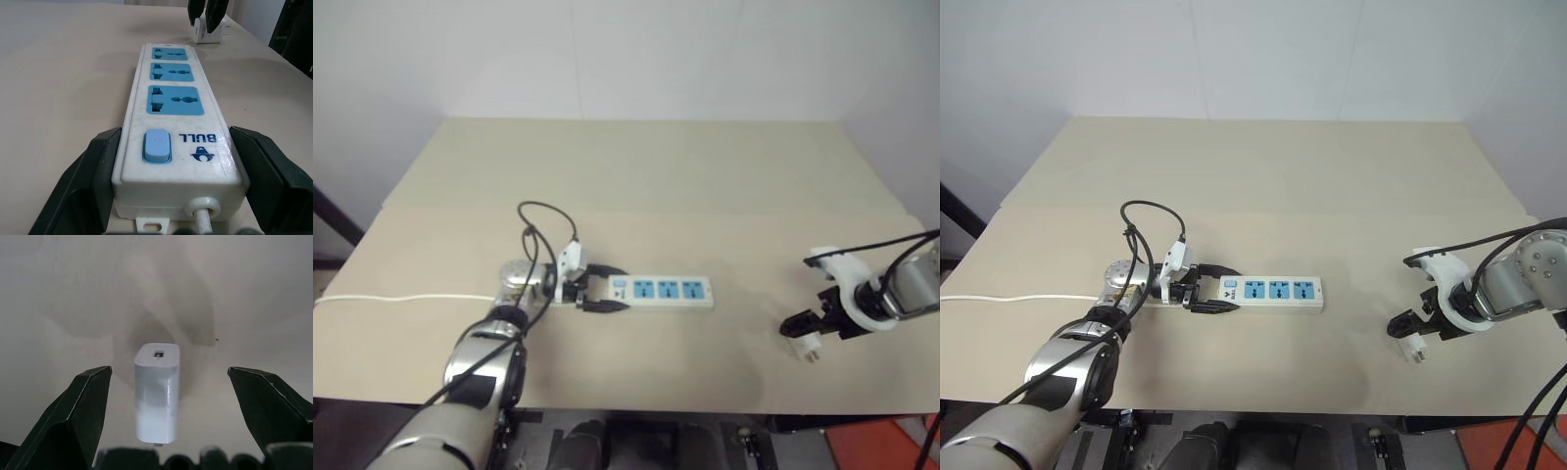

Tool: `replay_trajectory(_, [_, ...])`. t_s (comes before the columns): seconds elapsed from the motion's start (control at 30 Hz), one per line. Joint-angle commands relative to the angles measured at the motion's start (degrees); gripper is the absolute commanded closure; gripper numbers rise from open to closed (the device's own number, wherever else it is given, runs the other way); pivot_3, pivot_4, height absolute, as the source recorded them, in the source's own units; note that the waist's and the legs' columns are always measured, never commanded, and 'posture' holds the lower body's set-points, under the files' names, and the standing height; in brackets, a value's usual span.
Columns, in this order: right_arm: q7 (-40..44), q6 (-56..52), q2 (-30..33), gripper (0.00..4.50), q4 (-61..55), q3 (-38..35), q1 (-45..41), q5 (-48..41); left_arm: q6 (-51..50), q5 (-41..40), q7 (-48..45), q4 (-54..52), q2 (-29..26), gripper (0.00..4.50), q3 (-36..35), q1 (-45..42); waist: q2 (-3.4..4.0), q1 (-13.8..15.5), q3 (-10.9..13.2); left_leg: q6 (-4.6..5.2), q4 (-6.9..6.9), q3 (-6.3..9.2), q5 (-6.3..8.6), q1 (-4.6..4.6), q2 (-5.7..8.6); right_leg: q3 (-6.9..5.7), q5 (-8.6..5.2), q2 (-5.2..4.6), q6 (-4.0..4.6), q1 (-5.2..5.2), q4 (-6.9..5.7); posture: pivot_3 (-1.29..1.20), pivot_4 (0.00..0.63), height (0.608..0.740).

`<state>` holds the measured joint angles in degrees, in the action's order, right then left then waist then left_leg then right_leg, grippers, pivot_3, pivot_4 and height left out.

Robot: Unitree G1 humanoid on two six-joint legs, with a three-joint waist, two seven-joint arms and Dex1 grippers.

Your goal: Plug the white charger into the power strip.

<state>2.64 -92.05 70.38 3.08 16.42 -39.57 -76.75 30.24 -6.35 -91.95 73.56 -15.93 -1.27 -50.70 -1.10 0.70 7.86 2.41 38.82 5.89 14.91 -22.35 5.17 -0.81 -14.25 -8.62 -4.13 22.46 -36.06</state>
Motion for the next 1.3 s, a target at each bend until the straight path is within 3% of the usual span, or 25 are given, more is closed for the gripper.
replay_trajectory(0.03, [-0.7, -0.5, 0.1, 0.37, 0.2, -1.9, -0.1, -0.4, 1.1, 2.2, -0.5, 0.0, 0.3, 1.25, 1.3, 0.6, 0.00, 0.0, 0.0, 0.00, 0.00, 0.00, 0.00, 0.00, 0.00, 0.00, 0.00, 0.00, 0.00, 0.00, 0.00, 0.00, 0.150, 0.740])
replay_trajectory(0.1, [-0.7, -0.5, -0.1, 0.87, 0.4, -1.5, -0.1, -0.8, 1.1, 2.3, -0.5, 0.0, 0.3, 1.25, 1.2, 0.6, 0.00, 0.0, 0.0, 0.00, 0.00, 0.00, 0.00, 0.00, 0.00, 0.00, 0.00, 0.00, 0.00, 0.00, -0.01, 0.00, 0.150, 0.740])
replay_trajectory(0.33, [-1.1, -0.5, -1.1, 3.24, 1.1, -1.2, -0.1, -0.8, 1.2, 2.3, -0.4, 0.0, 0.0, 1.25, 1.1, 0.7, -0.01, -0.1, 0.0, 0.00, 0.01, 0.00, 0.00, 0.02, 0.00, 0.00, 0.00, 0.00, 0.00, -0.03, -0.01, 0.00, 0.150, 0.740])
replay_trajectory(0.37, [-1.0, -0.5, -1.2, 3.40, 1.2, -1.0, -0.2, -0.8, 1.2, 2.4, -0.4, 0.0, 0.0, 1.25, 1.1, 0.7, -0.01, -0.1, 0.0, 0.00, 0.01, 0.01, 0.00, 0.06, -0.03, -0.02, 0.00, 0.02, 0.00, -0.09, 0.00, 0.00, 0.150, 0.740])
replay_trajectory(0.7, [3.7, -0.5, 1.3, 3.40, -4.3, -0.9, -1.2, 0.8, 0.8, 1.5, -0.5, -0.3, 0.1, 1.25, 1.2, 0.5, 0.00, -0.1, 0.0, 0.01, 0.01, 0.01, 0.00, 0.06, -0.02, -0.01, 0.00, 0.03, 0.00, -0.08, 0.00, 0.00, 0.150, 0.740])
replay_trajectory(0.87, [10.4, 0.5, 4.0, 3.40, -15.4, -6.9, -3.0, 2.9, 0.4, 1.1, -0.5, -0.7, -0.2, 1.25, 2.9, 0.0, 0.03, -0.1, 0.0, 0.01, 0.01, 0.01, 0.01, 0.03, -0.02, -0.01, 0.00, 0.04, -0.01, -0.03, 0.00, 0.00, 0.150, 0.740])
replay_trajectory(1.1, [18.4, 19.6, -2.6, 3.40, -24.7, -26.7, 11.9, 10.2, -0.3, -0.8, -0.5, -1.8, -1.0, 1.25, 5.4, -0.3, -0.06, 0.0, 0.0, 0.08, 0.07, 0.07, 0.05, 0.06, -0.01, -0.08, 0.05, 0.05, -0.12, -0.14, -0.02, 0.00, 0.150, 0.740])
replay_trajectory(1.3, [34.8, 47.7, -16.3, 3.40, -20.9, -30.0, 20.5, 23.7, -1.4, -4.0, -0.5, -4.0, -1.9, 1.25, 8.6, 0.4, -0.05, -0.6, 0.0, 0.06, 0.12, -0.02, 0.03, 0.11, 0.01, 0.02, 0.07, 0.10, -0.16, -0.14, -0.08, 0.00, 0.150, 0.740])
